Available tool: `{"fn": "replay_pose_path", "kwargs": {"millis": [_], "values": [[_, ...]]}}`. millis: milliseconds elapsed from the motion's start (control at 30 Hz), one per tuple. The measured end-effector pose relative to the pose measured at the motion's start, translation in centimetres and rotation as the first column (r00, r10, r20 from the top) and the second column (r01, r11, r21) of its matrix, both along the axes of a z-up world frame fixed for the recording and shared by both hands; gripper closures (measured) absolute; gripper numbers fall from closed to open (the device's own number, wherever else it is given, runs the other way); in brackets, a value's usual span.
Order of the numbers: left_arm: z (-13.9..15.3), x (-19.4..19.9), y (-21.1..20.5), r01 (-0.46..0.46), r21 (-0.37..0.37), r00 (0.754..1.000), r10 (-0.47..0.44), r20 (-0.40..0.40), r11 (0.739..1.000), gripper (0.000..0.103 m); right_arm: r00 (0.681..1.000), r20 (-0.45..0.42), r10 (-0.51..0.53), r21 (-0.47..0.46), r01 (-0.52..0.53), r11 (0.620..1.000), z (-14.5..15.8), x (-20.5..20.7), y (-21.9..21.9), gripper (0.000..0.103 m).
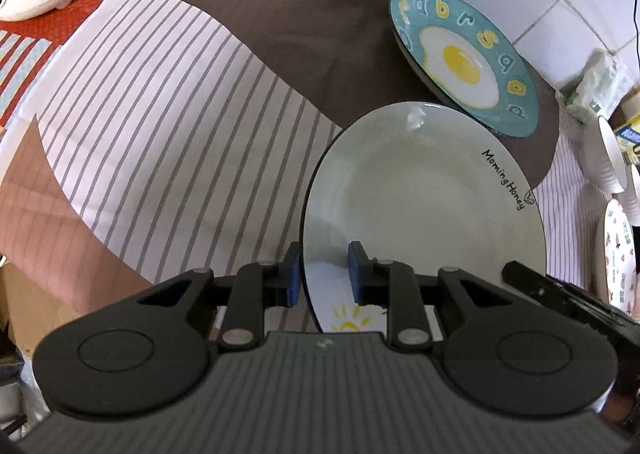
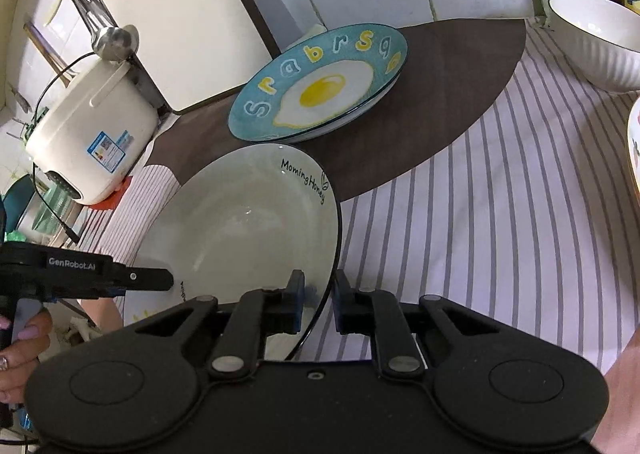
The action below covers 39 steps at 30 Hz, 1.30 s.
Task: Organize plates and bowls
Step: 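Close the left gripper on the white plate's rim, then lift the white plate with the left gripper toward the bunny plate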
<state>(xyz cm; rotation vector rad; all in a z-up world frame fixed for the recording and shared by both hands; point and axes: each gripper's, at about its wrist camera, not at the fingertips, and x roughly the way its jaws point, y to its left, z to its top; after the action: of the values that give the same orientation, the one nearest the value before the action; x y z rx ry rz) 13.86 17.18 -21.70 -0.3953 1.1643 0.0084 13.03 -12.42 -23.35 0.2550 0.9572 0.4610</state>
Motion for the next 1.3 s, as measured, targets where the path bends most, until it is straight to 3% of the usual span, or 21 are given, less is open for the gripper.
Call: {"fn": "replay_pose_path", "kwargs": {"millis": [433,833,1200,1300], "values": [[1.8,1.1,-3.4,0.117,-0.03,0.993,-0.116,0.015,0.993,0.081,0.999,0.033,-0.027,-0.014,0.028,1.0,2.5,-1.3,-4.5,0.086],[2.3,4.9,-10.1,0.275,-0.02,0.961,-0.274,0.045,0.961,0.08,0.989,0.072,-0.126,-0.07,0.131,0.989,3.3,-1.6,-10.6,0.085],[1.9,6.3,-11.8,0.303,0.009,0.953,-0.303,0.011,0.953,0.08,0.993,0.042,-0.106,-0.093,0.11,0.99,2.1,0.4,-11.8,0.084],[1.8,6.3,-11.9,0.306,-0.003,0.952,-0.306,0.001,0.952,0.08,0.995,0.051,-0.088,-0.139,0.094,0.986,2.3,0.7,-11.3,0.083]]}}
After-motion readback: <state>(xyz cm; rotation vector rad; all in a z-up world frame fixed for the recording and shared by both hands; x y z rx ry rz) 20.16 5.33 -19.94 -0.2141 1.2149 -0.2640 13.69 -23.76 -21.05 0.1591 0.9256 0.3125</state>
